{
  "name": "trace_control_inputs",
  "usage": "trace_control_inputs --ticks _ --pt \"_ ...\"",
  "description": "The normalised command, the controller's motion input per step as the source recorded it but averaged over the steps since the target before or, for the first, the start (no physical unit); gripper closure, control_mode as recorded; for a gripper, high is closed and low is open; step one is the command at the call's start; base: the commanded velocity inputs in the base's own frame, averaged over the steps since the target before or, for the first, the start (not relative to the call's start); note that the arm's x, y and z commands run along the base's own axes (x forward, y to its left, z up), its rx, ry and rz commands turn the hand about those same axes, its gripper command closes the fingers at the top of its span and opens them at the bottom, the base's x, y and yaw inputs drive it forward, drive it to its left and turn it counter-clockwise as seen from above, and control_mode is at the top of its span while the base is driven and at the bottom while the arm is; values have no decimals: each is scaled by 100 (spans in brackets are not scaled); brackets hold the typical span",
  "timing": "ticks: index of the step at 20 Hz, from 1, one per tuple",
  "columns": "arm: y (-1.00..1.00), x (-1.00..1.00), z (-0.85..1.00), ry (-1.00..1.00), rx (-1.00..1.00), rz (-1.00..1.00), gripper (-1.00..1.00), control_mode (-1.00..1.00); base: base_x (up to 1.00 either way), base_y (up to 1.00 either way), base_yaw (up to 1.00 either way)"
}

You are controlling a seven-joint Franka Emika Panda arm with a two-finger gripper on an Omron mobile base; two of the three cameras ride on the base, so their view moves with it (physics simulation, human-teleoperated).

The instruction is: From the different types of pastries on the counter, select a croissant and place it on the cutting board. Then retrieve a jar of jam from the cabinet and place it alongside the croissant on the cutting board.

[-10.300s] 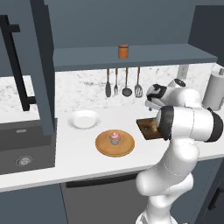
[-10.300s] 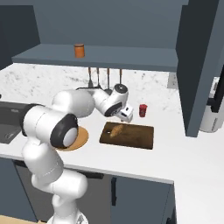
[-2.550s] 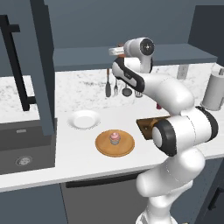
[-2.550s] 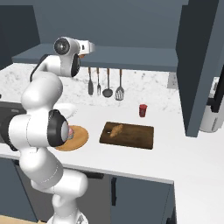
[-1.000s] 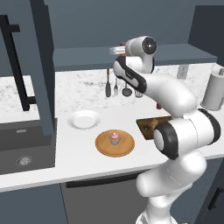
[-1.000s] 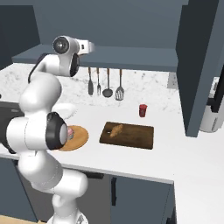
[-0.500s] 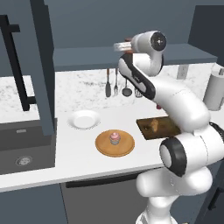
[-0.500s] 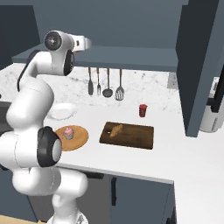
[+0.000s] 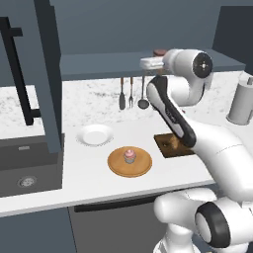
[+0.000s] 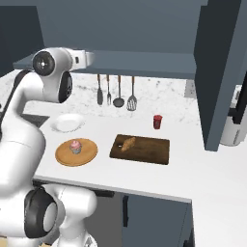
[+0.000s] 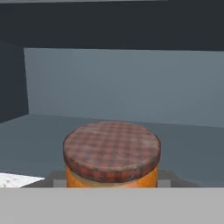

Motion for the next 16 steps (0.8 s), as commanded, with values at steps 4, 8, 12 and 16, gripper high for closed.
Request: trace_control_inputs --ticks 4,8,12,16 --pt "0 -100 -7 -6 0 0 100 -100 0 0 0" --pt "0 -100 -12 -5 0 0 100 -100 0 0 0" --pt "0 -100 -29 -2 0 0 100 -100 0 0 0" --pt "0 -100 -55 -2 0 0 100 -100 0 0 0"
